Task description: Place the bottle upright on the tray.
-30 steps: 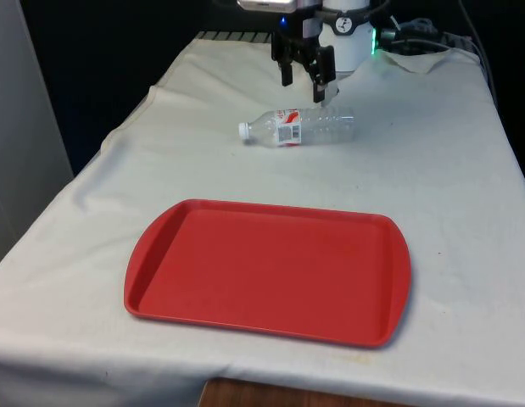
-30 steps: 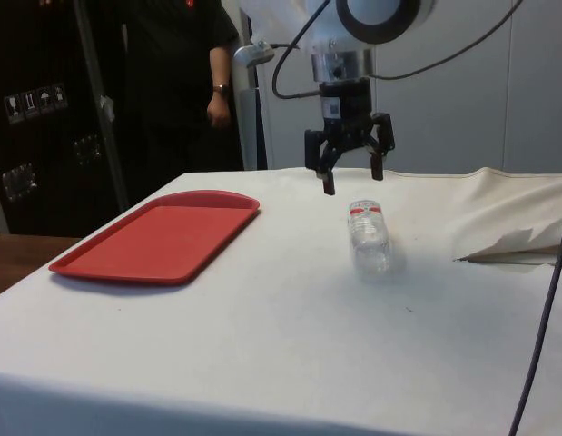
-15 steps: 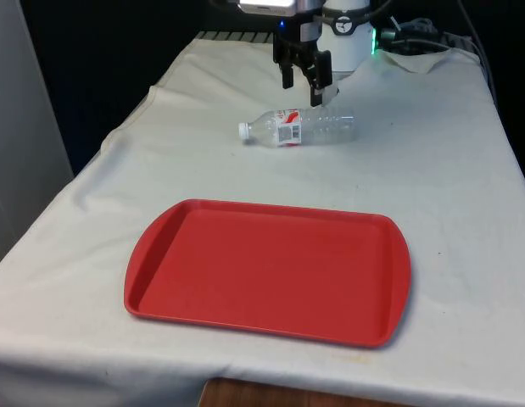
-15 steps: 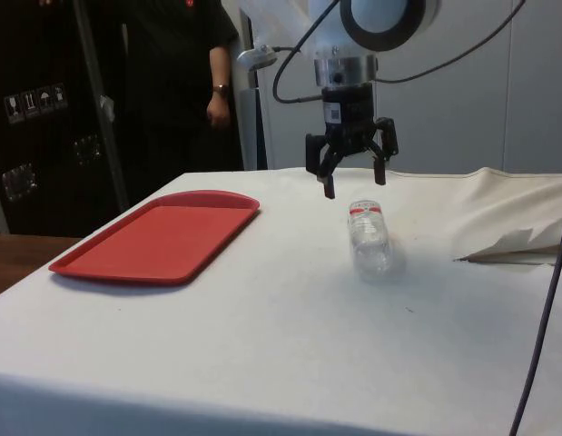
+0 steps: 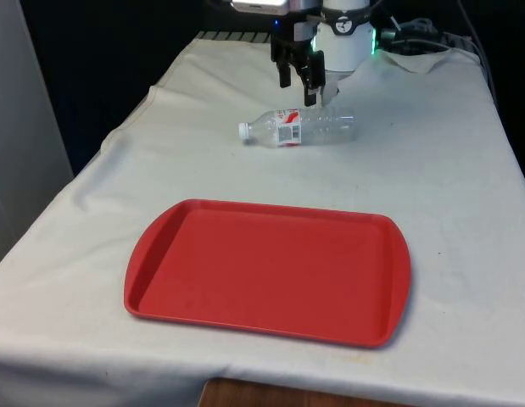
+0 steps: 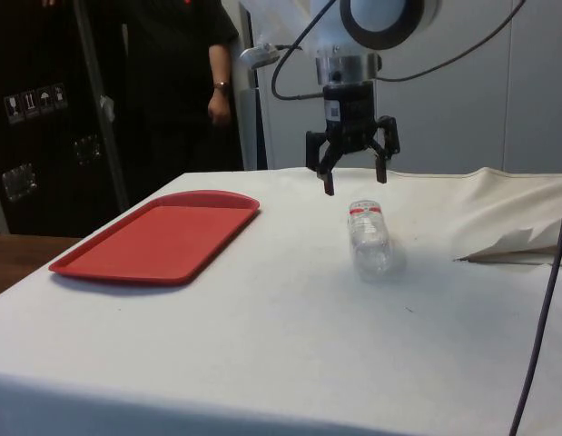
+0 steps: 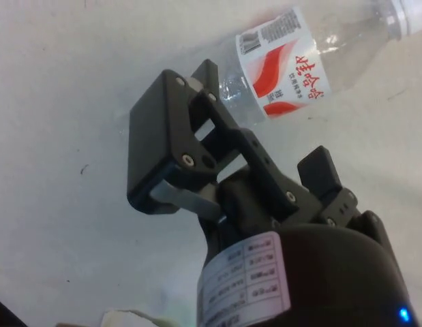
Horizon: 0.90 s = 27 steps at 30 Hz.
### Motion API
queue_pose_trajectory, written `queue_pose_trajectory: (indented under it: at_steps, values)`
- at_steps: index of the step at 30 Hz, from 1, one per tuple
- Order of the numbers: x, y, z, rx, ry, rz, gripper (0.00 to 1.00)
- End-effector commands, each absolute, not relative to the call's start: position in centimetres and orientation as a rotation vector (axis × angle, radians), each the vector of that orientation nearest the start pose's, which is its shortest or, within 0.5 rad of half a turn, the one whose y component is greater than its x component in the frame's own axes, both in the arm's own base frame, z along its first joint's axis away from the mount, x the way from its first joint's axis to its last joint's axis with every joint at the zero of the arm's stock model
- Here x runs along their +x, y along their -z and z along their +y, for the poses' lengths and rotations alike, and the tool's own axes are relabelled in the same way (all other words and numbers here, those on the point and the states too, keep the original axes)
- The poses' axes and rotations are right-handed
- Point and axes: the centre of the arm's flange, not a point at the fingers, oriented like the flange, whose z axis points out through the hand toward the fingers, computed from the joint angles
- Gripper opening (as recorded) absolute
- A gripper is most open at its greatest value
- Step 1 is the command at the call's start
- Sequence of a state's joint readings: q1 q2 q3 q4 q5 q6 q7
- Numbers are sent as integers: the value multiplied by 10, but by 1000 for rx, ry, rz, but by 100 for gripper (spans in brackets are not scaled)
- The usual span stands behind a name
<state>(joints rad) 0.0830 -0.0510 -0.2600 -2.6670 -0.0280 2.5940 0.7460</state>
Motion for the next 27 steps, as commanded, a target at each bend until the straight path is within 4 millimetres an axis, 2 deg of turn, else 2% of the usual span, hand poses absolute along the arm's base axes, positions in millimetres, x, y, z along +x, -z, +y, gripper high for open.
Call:
queue_pose_trajectory:
  at_steps: [1,27]
  values:
    - [411,-253,-74,-2829,-16,1387,100]
    - [408,-255,-100,-2743,-25,1520,100]
